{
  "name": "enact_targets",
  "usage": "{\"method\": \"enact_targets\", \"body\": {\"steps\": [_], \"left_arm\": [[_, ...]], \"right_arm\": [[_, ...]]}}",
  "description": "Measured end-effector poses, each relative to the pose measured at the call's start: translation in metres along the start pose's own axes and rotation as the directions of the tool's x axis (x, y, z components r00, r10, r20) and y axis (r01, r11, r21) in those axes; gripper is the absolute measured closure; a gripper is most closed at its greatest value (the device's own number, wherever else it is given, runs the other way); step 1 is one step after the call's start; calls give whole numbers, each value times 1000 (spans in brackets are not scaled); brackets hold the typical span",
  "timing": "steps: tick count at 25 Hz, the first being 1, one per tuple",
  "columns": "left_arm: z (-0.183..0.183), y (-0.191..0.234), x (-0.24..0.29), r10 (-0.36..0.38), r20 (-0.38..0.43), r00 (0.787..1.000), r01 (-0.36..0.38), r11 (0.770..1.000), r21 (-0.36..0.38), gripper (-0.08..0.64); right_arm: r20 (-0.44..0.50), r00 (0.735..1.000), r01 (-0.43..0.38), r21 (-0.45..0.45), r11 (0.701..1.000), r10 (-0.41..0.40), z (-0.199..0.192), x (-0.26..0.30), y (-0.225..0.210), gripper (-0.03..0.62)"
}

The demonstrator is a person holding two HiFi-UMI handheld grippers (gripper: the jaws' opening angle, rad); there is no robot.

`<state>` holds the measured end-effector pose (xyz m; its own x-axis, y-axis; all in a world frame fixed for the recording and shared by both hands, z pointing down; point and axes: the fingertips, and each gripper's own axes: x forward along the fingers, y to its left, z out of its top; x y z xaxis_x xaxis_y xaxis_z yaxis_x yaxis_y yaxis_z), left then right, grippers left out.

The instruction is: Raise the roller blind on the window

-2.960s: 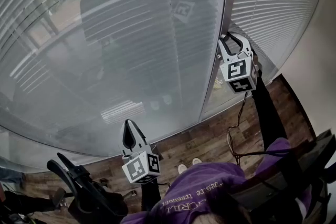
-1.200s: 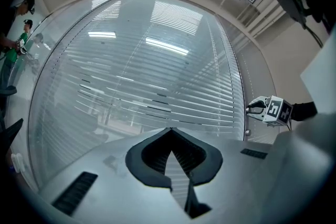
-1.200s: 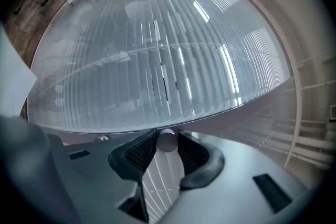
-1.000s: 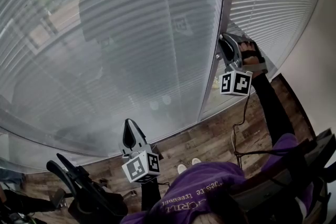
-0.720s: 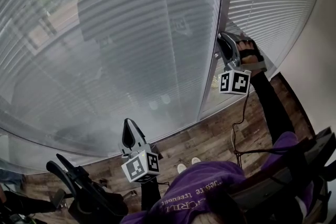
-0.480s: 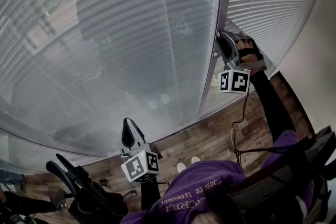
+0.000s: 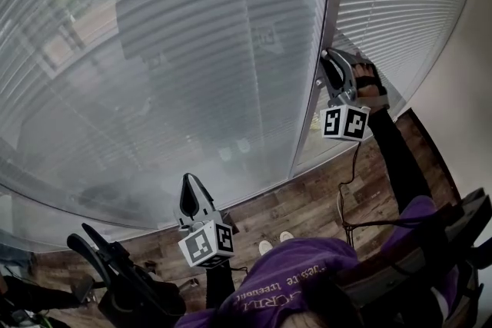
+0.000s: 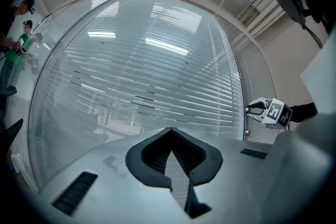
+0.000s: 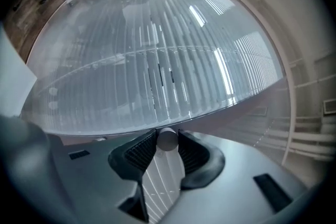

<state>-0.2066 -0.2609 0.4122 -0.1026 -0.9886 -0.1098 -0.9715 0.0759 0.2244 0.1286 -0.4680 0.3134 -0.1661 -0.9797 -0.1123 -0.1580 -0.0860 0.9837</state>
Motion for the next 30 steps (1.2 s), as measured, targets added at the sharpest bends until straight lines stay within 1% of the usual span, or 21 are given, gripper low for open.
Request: {"method": "enact_targets", "body": {"steps": [4, 6, 7, 8, 9, 10, 11, 12, 13, 14, 15, 17, 20, 21, 22, 23, 24, 25, 27, 28, 30], "left_arm": [[3, 1, 0, 9, 3, 1000, -9, 1000, 1, 560], [3, 0, 0, 10, 6, 1000, -10, 1000, 1, 560], [3, 0, 0, 10, 6, 1000, -10, 1000, 0, 560], [2, 0, -1, 10, 6, 1000, -10, 1000, -2, 560], [2, 0, -2, 9, 5, 1000, -9, 1000, -4, 560], [1, 0, -2, 8, 2, 1000, -8, 1000, -6, 560], [0, 0, -2, 7, -2, 1000, -7, 1000, -8, 560], [-1, -1, -2, 6, -3, 1000, -6, 1000, -10, 560], [-2, -3, -1, 4, -3, 1000, -4, 1000, -13, 560], [-1, -5, 0, 1, -2, 1000, -1, 1000, -14, 560], [-1, -7, 0, -4, -2, 1000, 4, 1000, -14, 560], [-1, -12, 0, -17, -7, 1000, 17, 1000, -10, 560], [0, -20, -1, -39, -23, 999, 39, 999, -3, 560], [0, -22, -2, -45, -29, 999, 45, 999, -1, 560], [0, -24, -3, -51, -33, 998, 51, 999, 1, 560], [0, -26, -4, -55, -36, 998, 56, 998, 4, 560], [0, -27, -5, -59, -38, 998, 59, 998, 7, 560], [0, -29, -7, -62, -40, 997, 63, 998, 7, 560], [0, -31, -10, -68, -44, 997, 68, 998, 5, 560], [0, -32, -12, -71, -46, 996, 71, 997, 5, 560], [1, -34, -16, -79, -50, 996, 79, 997, 4, 560]], "right_arm": [[1, 1000, 5, 80, 997, -5, -1, 2, -4, 469], [-3, 1000, -5, 148, 989, 5, -2, -2, -6, 469], [-4, 1000, -4, 196, 981, 5, -2, -6, -7, 469], [-2, 1000, 5, 264, 965, -4, -1, -12, -11, 469], [8, 1000, 18, 358, 934, -23, 1, -21, -16, 469], [31, 998, 28, 475, 880, -49, 6, -31, -25, 469], [67, 994, 25, 599, 801, -81, 13, -42, -34, 469], [108, 988, 2, 709, 705, -111, 19, -52, -41, 469], [140, 982, -36, 797, 603, -127, 25, -60, -45, 469], [162, 979, -76, 860, 504, -128, 31, -68, -45, 469], [180, 976, -114, 903, 414, -125, 38, -75, -43, 469], [217, 970, -182, 949, 258, -112, 54, -88, -33, 470], [254, 966, -252, 967, 42, -58, 72, -104, -8, 470], [268, 963, -269, 963, -23, -41, 77, -108, 1, 471], [282, 959, -283, 956, -75, -25, 82, -110, 8, 470], [294, 956, -294, 950, -109, -14, 88, -112, 13, 471], [305, 952, -303, 945, -125, -3, 93, -115, 17, 471], [311, 950, -308, 943, -128, 9, 99, -118, 21, 472], [314, 949, -309, 943, -120, 31, 110, -125, 26, 530], [319, 947, -312, 942, -123, 37, 116, -129, 27, 540], [336, 941, -327, 933, -150, 37, 124, -137, 30, 549]]}}
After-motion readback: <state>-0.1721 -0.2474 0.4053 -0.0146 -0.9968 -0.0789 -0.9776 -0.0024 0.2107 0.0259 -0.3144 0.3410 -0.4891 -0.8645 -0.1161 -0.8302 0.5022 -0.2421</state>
